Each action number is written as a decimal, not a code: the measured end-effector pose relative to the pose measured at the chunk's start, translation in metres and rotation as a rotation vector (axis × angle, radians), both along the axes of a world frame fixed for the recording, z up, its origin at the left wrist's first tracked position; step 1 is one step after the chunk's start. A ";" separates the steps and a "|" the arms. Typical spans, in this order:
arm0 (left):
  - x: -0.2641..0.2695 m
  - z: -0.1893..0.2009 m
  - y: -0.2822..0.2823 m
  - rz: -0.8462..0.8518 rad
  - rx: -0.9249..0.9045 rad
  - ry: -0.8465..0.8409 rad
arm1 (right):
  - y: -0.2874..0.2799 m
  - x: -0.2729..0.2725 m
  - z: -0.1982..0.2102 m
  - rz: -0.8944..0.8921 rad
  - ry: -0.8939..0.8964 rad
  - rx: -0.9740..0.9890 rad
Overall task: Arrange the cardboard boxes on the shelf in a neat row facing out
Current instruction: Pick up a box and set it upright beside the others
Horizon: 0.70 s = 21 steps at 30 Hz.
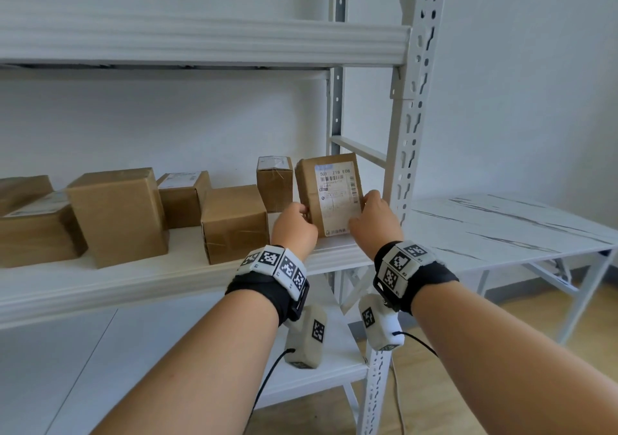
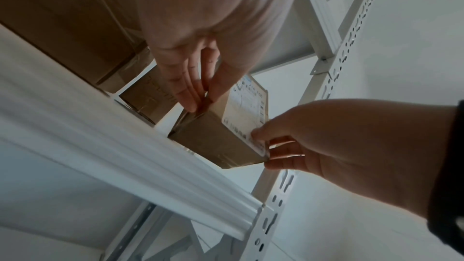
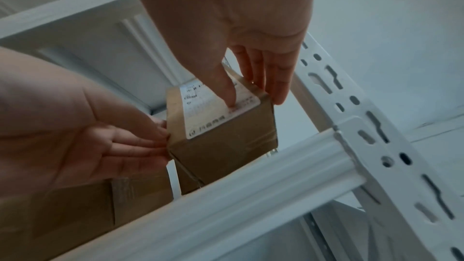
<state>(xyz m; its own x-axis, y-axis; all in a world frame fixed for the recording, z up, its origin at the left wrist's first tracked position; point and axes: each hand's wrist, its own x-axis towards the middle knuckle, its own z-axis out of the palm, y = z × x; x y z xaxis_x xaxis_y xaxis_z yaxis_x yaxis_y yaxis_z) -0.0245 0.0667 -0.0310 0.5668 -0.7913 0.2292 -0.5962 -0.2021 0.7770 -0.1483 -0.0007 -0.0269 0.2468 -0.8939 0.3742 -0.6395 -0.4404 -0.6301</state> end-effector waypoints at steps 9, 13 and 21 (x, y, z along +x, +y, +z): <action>-0.011 -0.012 -0.008 -0.081 0.059 -0.035 | 0.003 -0.012 -0.020 -0.013 0.023 0.046; -0.016 -0.017 -0.014 -0.094 0.056 -0.021 | 0.001 -0.016 -0.021 -0.052 0.043 0.006; -0.027 -0.011 -0.025 -0.186 0.114 -0.015 | -0.002 -0.028 -0.017 -0.078 0.075 -0.016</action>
<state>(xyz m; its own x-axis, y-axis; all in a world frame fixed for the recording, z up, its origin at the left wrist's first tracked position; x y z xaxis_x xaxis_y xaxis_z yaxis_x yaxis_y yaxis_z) -0.0512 0.0420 -0.0415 0.4059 -0.9032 0.1397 -0.6426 -0.1733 0.7463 -0.1761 -0.0026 -0.0443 0.2048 -0.9055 0.3717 -0.7173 -0.3973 -0.5724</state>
